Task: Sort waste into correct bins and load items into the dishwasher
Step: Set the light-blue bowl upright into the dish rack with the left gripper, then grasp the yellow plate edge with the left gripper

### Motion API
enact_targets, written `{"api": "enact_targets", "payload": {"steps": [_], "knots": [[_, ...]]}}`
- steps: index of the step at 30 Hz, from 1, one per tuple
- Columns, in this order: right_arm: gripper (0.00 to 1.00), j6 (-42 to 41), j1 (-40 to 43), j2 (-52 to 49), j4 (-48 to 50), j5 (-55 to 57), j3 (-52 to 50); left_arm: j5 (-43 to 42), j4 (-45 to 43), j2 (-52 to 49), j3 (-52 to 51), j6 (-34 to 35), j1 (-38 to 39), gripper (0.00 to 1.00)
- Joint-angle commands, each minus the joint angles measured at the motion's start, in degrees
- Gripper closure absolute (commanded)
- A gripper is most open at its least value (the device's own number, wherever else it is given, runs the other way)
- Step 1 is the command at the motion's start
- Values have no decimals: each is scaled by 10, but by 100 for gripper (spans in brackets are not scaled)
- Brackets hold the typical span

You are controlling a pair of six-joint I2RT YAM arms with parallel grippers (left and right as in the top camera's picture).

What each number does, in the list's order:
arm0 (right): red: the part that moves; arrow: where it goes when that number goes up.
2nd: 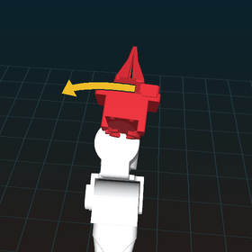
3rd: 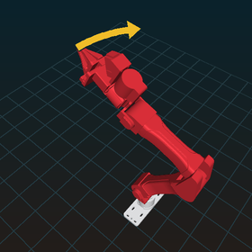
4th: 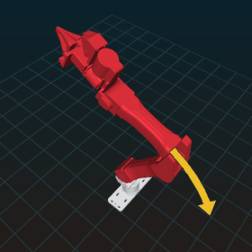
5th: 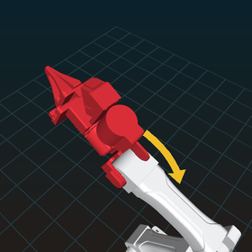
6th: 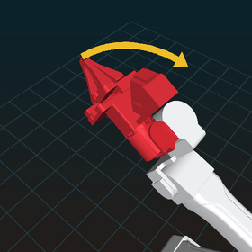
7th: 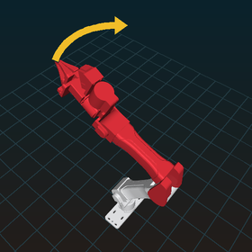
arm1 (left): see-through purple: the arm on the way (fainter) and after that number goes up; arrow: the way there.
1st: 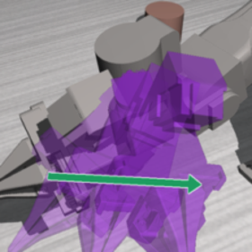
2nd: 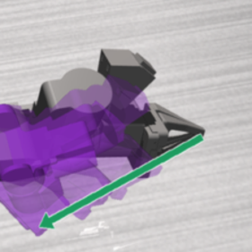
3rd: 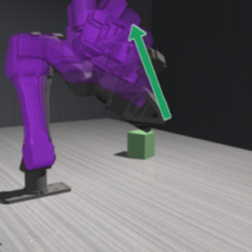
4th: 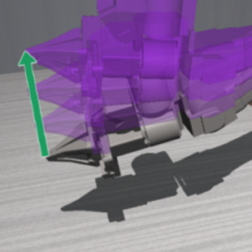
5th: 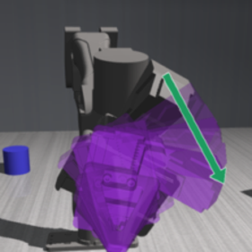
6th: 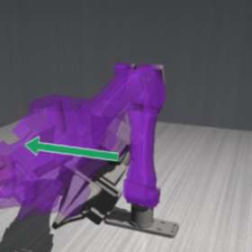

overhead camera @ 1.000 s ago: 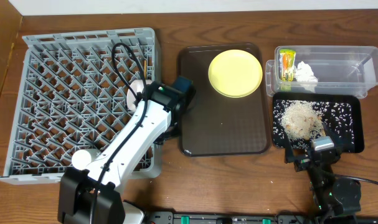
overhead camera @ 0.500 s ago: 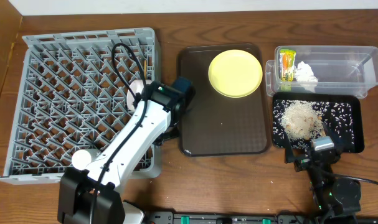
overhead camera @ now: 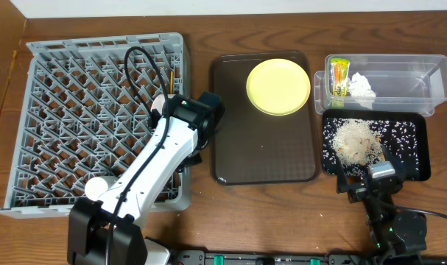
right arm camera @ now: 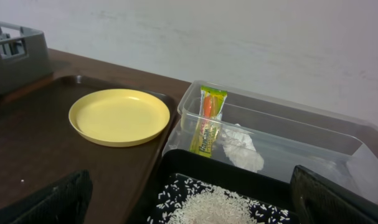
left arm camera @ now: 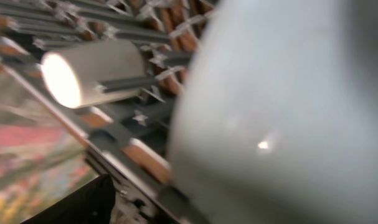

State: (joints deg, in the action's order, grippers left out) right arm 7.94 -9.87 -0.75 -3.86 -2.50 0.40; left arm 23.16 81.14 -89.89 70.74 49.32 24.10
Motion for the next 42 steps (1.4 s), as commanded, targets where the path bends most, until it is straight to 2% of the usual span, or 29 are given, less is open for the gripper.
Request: {"api": "enact_targets", "payload": {"steps": [1, 4, 9, 16, 20, 26, 29, 34, 37, 42], "knots": [[1, -6, 4, 0, -2, 6, -1, -75, -11, 12, 7, 0, -2, 16], [1, -6, 4, 0, -2, 5, -1, -121, -30, 12, 7, -2, -2, 11], [1, -6, 4, 0, -2, 6, -1, -201, -66, 12, 7, -15, -2, 10], [1, -6, 4, 0, -2, 6, -1, -214, -68, 12, 7, -26, -1, 9], [1, -6, 4, 0, -2, 6, -1, -258, -80, 16, 8, -52, 5, 9], [1, -6, 4, 0, -2, 5, -1, -214, -95, 46, 35, -86, 73, 10], [1, -6, 4, 0, -2, 6, -1, -203, -141, 50, 55, -140, 92, 13], [1, -6, 4, 0, -2, 6, -1, -201, -286, 38, 60, -233, 96, 13], [1, -6, 4, 0, -2, 6, -1, -209, -372, 10, 60, -255, 78, 13], [1, -6, 4, 0, -2, 5, -1, -290, -483, -88, 73, -260, 29, 15]]}}
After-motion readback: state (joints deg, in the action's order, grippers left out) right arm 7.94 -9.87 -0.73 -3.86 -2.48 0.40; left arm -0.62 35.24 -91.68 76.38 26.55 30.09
